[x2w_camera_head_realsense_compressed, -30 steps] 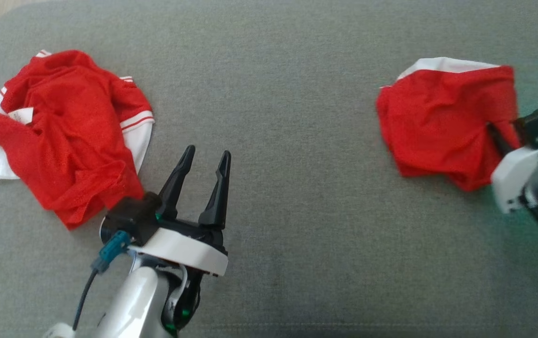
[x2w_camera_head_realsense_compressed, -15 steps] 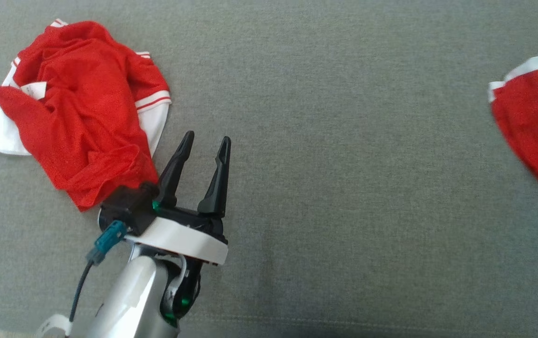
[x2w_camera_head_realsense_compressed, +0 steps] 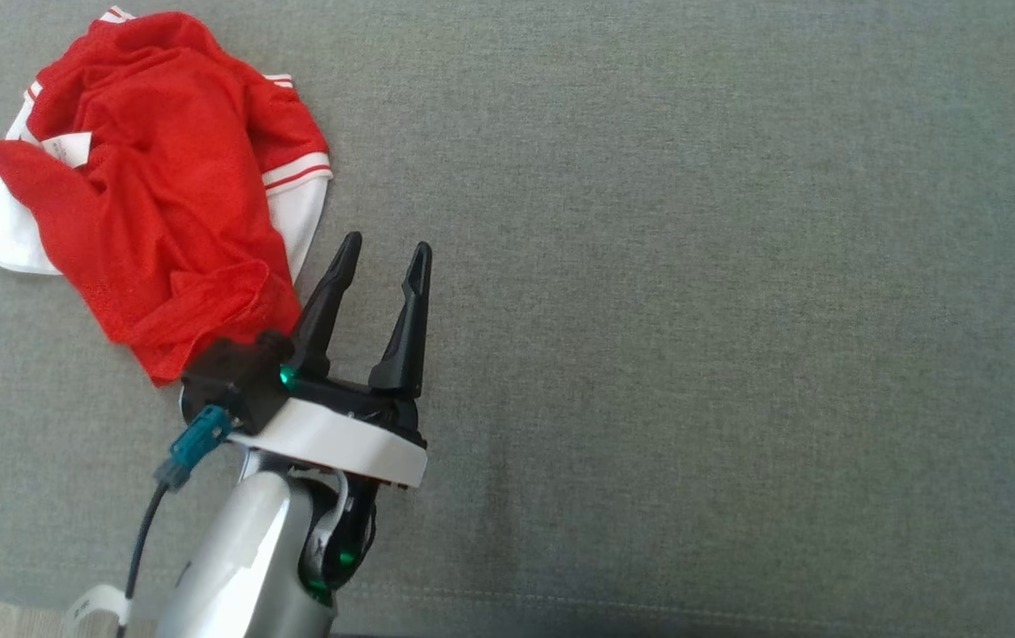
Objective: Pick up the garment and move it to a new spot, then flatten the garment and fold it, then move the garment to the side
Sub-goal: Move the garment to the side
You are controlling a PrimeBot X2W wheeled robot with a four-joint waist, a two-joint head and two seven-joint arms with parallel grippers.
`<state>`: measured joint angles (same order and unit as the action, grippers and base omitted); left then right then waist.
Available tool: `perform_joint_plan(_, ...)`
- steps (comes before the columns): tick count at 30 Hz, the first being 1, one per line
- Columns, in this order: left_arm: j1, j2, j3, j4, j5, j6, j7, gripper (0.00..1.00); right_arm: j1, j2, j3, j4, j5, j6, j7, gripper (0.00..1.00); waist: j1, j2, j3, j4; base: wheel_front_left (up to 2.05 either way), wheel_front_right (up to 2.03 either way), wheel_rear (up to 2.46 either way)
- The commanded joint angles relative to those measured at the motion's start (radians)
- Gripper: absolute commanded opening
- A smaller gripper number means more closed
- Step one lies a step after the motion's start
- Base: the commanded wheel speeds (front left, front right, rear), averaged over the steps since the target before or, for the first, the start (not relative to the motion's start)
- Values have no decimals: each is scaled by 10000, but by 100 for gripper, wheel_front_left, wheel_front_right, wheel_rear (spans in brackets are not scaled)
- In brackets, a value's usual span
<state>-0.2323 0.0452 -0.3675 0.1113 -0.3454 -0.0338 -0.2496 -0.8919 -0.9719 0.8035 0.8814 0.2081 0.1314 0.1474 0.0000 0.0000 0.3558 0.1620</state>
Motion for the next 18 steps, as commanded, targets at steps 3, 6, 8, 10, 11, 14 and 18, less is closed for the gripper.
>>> perform_joint_plan(3,-277,51,424,-305,69,45,-122,100,67,-61,-403,-40,-352,-7,-240,100,0,0,-39,-78,0,0,0)
perform_joint_plan(6,-290,51,454,-269,86,51,-122,100,109,207,-875,-70,-619,-7,-248,100,0,0,-122,-168,0,0,0)
perform_joint_plan(8,-279,51,477,-249,97,47,-122,100,160,406,-1219,-127,-802,-7,-225,100,0,0,-216,-241,0,0,0)
perform_joint_plan(10,-252,51,496,-227,109,43,-122,100,199,599,-1601,-256,-1049,-7,-210,100,0,0,-326,-320,0,0,0)
perform_joint_plan(11,-232,51,514,-218,115,44,-122,100,219,713,-1825,-340,-1161,-7,-191,100,0,0,-393,-368,0,0,0)
perform_joint_plan(14,-157,51,572,-197,130,44,-122,100,328,1074,-2597,-665,-1516,-7,-127,100,0,0,-628,-516,0,0,0)
perform_joint_plan(18,-44,51,603,-199,135,59,-122,100,648,1636,-3825,-1338,-2051,-7,-130,100,0,0,-984,-707,0,0,0)
